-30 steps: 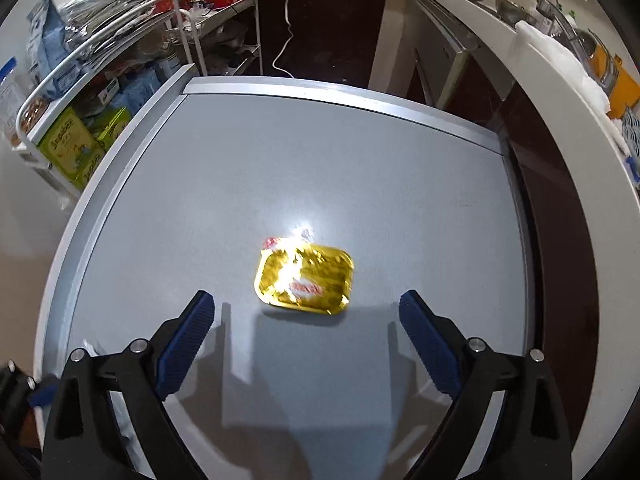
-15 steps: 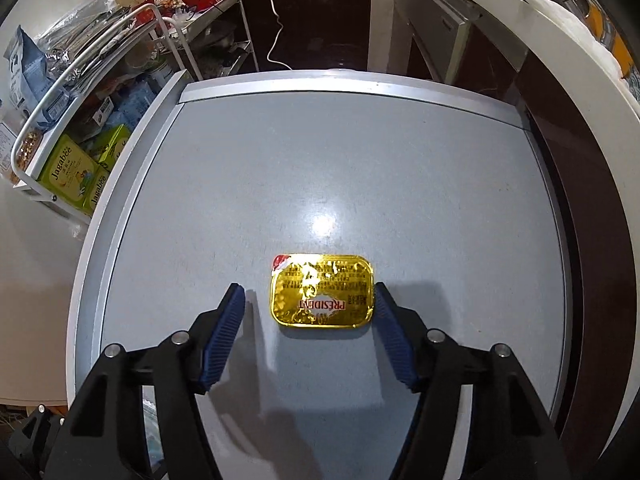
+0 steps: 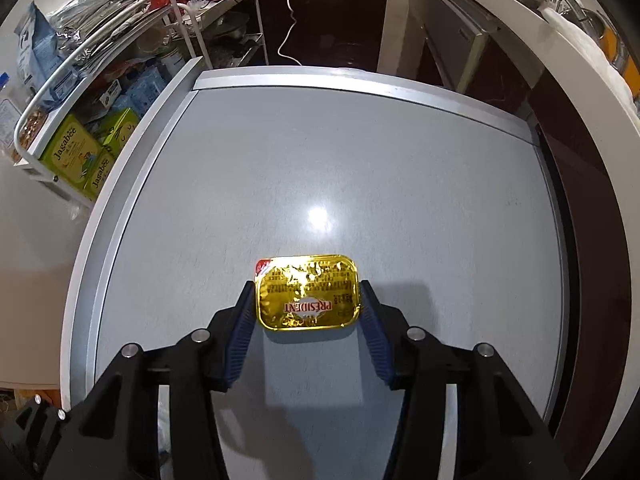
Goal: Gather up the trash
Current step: 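Lift medicine packet with left tool while right tool lifts butter tin toward the bag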
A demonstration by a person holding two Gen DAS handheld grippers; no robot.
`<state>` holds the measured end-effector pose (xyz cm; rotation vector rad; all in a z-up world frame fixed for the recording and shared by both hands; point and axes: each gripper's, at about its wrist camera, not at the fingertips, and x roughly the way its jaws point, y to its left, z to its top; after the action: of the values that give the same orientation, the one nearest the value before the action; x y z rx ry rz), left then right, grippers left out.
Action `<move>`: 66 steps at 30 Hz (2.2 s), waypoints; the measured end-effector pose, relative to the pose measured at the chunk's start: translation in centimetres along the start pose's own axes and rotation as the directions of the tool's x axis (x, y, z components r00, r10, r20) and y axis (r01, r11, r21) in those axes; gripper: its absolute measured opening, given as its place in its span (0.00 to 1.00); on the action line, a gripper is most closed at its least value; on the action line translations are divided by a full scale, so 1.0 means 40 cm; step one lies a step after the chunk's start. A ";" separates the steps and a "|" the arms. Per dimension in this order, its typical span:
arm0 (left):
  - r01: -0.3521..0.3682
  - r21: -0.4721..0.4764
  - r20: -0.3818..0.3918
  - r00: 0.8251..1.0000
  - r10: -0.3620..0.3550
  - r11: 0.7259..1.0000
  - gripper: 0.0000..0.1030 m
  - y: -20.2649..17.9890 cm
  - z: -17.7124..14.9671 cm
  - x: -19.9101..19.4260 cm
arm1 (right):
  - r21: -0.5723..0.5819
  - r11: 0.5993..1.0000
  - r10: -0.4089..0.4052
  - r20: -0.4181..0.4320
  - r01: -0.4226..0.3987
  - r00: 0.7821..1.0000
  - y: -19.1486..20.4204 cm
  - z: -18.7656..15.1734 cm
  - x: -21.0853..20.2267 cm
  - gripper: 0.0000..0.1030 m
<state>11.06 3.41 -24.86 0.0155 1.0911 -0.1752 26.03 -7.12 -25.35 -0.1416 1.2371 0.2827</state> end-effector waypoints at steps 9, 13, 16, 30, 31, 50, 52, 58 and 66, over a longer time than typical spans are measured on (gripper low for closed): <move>0.032 0.049 0.000 0.999 -0.032 0.998 0.40 -0.020 -0.026 -0.014 | 0.029 0.999 0.021 0.009 -0.021 1.000 -0.037 -0.151 -0.083 0.48; 0.057 0.033 -0.003 0.998 -0.057 0.998 0.39 -0.018 -0.030 -0.019 | 0.040 0.999 0.024 0.011 -0.024 1.000 -0.038 -0.208 -0.115 0.48; 0.083 0.010 0.003 0.997 -0.083 0.997 0.39 -0.014 -0.030 -0.033 | 0.044 0.999 0.023 0.014 -0.023 1.000 -0.039 -0.245 -0.136 0.48; 0.096 0.017 0.048 0.994 -0.097 0.995 0.39 -0.029 -0.063 -0.120 | 0.099 0.993 0.053 0.038 -0.057 0.998 -0.031 -0.367 -0.238 0.48; 0.093 0.019 0.054 0.994 -0.094 0.995 0.39 -0.032 -0.066 -0.132 | 0.099 0.993 0.056 0.048 -0.060 0.997 -0.029 -0.374 -0.255 0.48; 0.055 0.040 0.281 0.958 -0.064 0.998 0.39 -0.070 -0.105 -0.449 | 0.055 0.996 0.055 0.308 -0.075 0.950 0.034 -0.499 -0.637 0.48; 0.056 0.043 0.312 0.948 -0.066 0.998 0.39 -0.073 -0.113 -0.494 | 0.051 0.996 0.056 0.334 -0.078 0.941 0.042 -0.519 -0.678 0.48; 0.069 0.048 0.375 0.923 -0.082 0.996 0.39 -0.084 -0.148 -0.596 | 0.033 0.995 0.071 0.389 -0.091 0.919 0.071 -0.588 -0.777 0.48; 0.079 0.068 0.388 0.916 -0.099 0.995 0.39 -0.093 -0.235 -0.675 | 0.015 0.995 0.085 0.368 -0.098 0.926 0.087 -0.689 -0.827 0.48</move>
<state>-9.90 4.28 -5.07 -0.0233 0.6871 -0.2760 -9.92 -15.41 -2.90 0.0003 0.8758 0.3520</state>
